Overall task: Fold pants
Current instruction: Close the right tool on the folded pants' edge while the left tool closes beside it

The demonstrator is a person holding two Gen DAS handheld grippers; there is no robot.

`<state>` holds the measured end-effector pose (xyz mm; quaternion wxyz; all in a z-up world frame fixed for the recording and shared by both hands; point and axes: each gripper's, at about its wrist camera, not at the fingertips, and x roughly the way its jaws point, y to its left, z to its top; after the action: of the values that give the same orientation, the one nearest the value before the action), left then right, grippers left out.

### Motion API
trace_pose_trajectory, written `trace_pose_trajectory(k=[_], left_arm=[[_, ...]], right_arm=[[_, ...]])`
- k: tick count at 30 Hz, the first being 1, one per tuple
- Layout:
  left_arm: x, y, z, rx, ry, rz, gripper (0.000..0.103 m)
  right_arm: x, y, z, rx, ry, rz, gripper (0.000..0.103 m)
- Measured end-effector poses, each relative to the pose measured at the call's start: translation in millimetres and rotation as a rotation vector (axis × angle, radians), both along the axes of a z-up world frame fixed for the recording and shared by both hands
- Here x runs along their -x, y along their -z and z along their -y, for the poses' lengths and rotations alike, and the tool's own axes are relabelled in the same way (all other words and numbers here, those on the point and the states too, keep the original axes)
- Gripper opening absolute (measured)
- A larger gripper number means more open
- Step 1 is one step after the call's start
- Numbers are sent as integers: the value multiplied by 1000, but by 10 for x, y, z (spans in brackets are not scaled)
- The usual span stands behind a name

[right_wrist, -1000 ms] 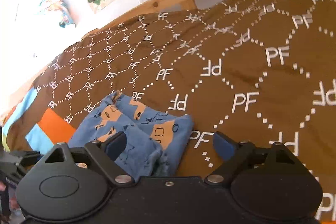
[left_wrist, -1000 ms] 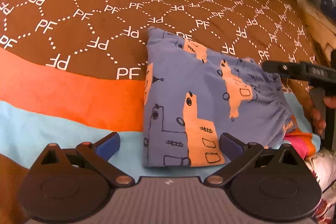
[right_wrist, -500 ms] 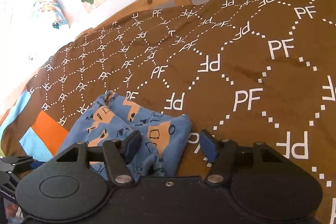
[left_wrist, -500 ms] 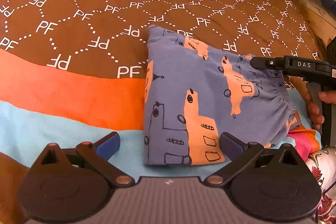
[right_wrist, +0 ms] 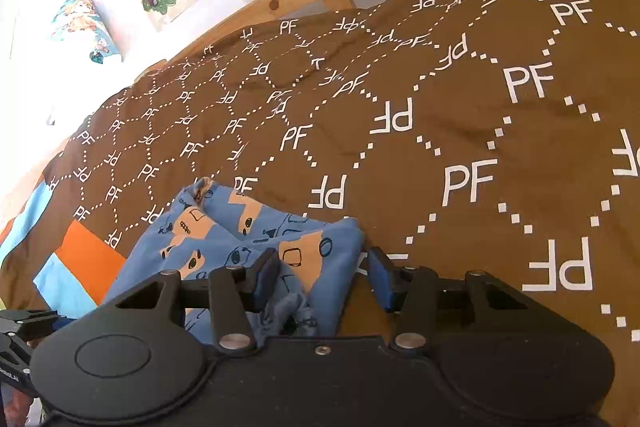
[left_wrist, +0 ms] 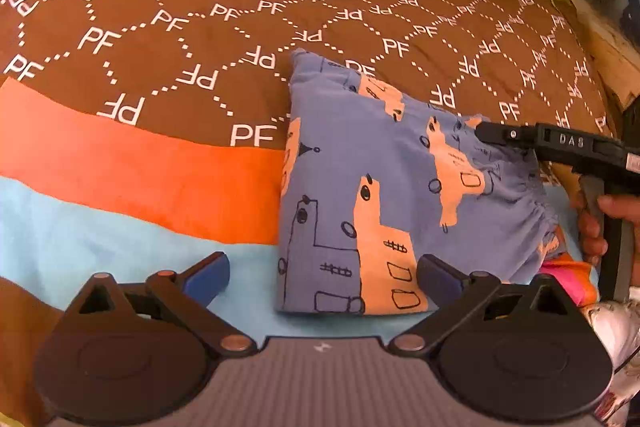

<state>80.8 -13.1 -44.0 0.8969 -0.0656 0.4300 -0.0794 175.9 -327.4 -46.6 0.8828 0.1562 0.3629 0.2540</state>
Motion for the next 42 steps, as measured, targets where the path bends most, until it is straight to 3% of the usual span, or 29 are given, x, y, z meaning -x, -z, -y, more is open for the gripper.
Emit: trace_pose_trajectory(k=[5,7,10,16,20,28,32,37,42], left_arm=[[52,-10,-74,43,-22,24,88],[66,-17,-105,77,-24,35,75],[62,-24,-139,112,-36,33,67],[15,-15,-135,125,-65,-2,67],[-29,-21,-102,119,-71,-22,72],[-17,-11,-114,131,-70,-27,74],[-17,-27,-60,91,-69,-31,74],[-12,-29,-41,77,-70,-32,74],[-10,-33,-29,70,-68,-33,67]], right_arm=[[12,0,-8,0,0,8,51],[14,3,-3,-3,1,9,50],[10,10,8,-13,12,3,45],[-8,36,-21,2,34,3,33],[3,51,-32,1,25,0,23],[-34,73,86,-89,17,-46,28],[-28,68,104,-121,-6,-44,38],[-35,78,150,-158,-18,-55,42],[-3,64,85,-104,-16,-40,33]])
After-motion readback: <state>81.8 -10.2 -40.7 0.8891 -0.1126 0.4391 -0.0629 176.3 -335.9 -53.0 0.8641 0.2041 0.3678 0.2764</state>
